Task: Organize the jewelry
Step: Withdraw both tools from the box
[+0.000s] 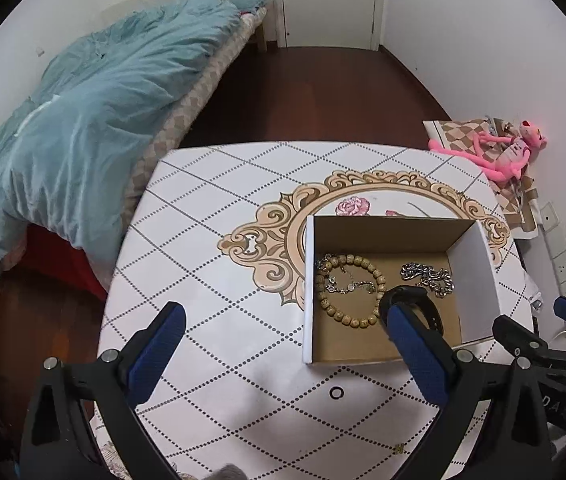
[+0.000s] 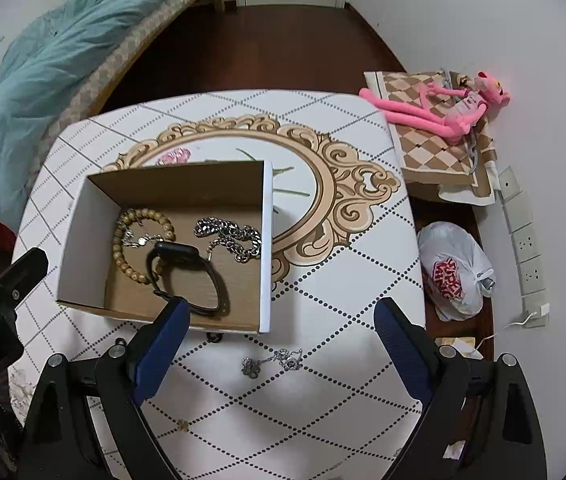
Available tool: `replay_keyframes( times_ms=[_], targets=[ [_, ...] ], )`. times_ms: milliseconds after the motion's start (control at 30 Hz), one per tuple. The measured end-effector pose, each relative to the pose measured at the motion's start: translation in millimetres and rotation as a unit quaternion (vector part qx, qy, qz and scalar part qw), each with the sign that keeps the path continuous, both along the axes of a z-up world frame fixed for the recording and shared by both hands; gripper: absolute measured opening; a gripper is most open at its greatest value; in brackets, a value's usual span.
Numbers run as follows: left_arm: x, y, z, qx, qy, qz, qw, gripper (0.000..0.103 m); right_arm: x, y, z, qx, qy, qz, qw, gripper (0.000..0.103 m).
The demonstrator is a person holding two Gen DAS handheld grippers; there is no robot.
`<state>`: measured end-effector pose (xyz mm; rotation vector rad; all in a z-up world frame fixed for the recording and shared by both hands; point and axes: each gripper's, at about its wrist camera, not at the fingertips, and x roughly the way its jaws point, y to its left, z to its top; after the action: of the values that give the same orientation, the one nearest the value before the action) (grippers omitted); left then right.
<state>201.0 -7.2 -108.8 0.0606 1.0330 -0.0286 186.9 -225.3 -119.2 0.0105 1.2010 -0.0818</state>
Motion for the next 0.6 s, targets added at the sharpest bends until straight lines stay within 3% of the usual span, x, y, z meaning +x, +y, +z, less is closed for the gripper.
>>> replay_keyframes(
  times_ms=[367, 600],
  targets=[
    [-39, 8, 47, -0.006, -0.045, 0.008, 0.9989, 0.103, -41, 4, 56, 0.003, -0.070, -0.002, 0.998, 0.094],
    [-58, 15, 52, -0.016, -0.038, 0.014, 0.9990, 0.103, -68, 7, 72, 0.020, -0.083, 0.001, 0.996, 0.094]
  ],
)
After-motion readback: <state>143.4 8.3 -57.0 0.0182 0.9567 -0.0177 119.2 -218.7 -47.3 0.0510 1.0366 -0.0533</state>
